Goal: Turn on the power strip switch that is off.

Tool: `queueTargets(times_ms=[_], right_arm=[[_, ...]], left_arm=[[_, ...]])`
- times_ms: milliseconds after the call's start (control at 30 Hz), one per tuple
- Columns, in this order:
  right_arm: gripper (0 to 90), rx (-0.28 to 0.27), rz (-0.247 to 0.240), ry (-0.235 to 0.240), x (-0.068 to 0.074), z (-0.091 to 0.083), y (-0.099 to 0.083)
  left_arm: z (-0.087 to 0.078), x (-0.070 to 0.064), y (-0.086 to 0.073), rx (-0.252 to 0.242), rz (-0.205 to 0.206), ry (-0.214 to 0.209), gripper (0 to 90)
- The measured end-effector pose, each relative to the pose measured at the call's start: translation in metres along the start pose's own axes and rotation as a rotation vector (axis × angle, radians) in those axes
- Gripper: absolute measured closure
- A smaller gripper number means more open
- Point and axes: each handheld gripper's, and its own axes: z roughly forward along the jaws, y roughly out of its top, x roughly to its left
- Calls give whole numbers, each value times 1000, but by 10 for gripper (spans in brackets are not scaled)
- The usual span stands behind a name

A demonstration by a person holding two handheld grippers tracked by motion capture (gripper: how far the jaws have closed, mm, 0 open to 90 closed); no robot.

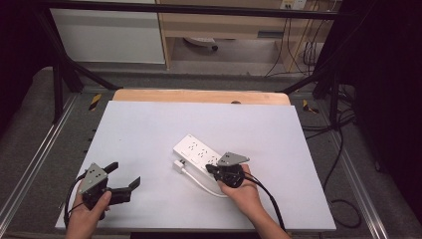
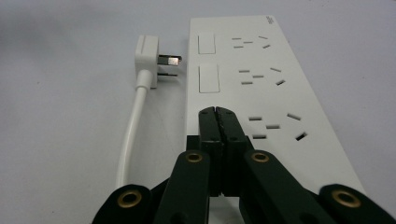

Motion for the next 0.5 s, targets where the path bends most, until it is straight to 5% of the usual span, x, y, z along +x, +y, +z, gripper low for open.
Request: queueTargets(times_ms=[500], right_arm=[[900, -2, 2, 2, 0, 1, 0]], left_arm=[[0, 1, 0, -2, 5, 0, 54]])
